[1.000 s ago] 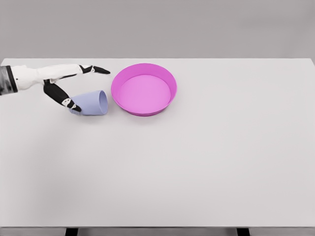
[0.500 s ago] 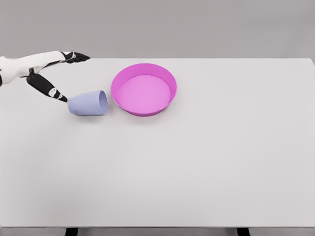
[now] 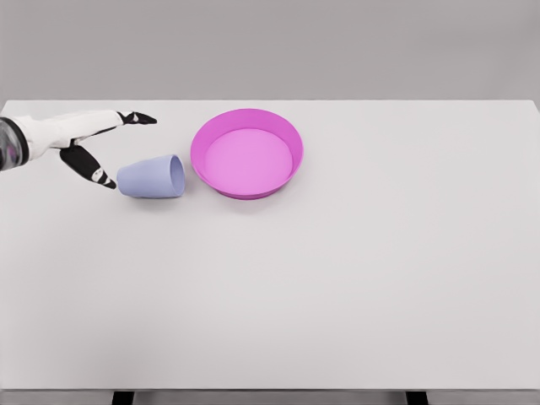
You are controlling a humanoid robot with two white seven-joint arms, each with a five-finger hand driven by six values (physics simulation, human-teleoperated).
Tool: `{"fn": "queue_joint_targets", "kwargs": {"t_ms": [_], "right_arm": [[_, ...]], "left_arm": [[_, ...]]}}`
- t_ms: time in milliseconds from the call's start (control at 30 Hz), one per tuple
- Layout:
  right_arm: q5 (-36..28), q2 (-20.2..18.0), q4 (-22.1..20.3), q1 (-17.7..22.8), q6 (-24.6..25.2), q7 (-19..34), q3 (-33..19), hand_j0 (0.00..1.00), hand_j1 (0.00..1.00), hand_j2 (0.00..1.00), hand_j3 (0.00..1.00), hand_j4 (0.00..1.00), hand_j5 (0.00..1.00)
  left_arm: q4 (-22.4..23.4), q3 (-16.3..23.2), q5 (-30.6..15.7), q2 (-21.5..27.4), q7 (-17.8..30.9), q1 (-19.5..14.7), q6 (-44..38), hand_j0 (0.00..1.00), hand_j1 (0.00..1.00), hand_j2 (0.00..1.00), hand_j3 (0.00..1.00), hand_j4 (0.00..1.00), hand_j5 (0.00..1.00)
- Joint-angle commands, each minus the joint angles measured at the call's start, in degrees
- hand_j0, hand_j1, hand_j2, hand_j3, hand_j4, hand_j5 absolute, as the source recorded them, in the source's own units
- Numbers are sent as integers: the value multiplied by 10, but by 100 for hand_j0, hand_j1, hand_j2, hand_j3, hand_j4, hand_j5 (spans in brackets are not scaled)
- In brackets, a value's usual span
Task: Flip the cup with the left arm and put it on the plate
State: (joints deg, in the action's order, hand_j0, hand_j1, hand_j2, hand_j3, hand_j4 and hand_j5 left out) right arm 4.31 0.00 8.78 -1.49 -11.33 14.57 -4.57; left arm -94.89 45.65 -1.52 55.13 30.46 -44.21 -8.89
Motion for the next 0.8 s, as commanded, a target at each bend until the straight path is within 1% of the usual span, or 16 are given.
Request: {"fn": "queue_joint_targets", "kwargs": {"t_ms": [0, 67, 133, 233, 267, 667, 733, 767], "right_arm": [[0, 0, 0, 0, 0, 0, 0, 100, 100, 100, 100, 100, 100], [0, 0, 0, 0, 0, 0, 0, 100, 100, 100, 100, 100, 100], [0, 0, 0, 0, 0, 0, 0, 100, 100, 100, 100, 100, 100], [0, 0, 0, 0, 0, 0, 0, 100, 100, 100, 100, 100, 100], [0, 0, 0, 0, 0, 0, 0, 100, 100, 100, 100, 100, 100], [0, 0, 0, 0, 0, 0, 0, 100, 100, 100, 100, 100, 100], [0, 0, 0, 0, 0, 0, 0, 100, 100, 100, 100, 100, 100], [1, 0, 0, 0, 0, 0, 0, 100, 100, 100, 100, 100, 100]], "left_arm": [[4, 2, 1, -17, -1, 3, 1, 100, 100, 100, 100, 100, 100], [7, 2, 1, -27, -1, 11, 0, 100, 100, 100, 100, 100, 100], [8, 3, 1, -33, -1, 12, 1, 100, 100, 100, 100, 100, 100], [30, 6, 3, -46, -1, 13, 1, 100, 100, 100, 100, 100, 100], [35, 5, 4, -49, -1, 18, 1, 100, 100, 100, 100, 100, 100], [35, 4, 0, -53, -2, 20, 1, 100, 100, 100, 100, 100, 100], [37, 4, 0, -56, -1, 19, 1, 100, 100, 100, 100, 100, 100], [46, 5, 1, -63, -1, 19, 1, 100, 100, 100, 100, 100, 100]]}}
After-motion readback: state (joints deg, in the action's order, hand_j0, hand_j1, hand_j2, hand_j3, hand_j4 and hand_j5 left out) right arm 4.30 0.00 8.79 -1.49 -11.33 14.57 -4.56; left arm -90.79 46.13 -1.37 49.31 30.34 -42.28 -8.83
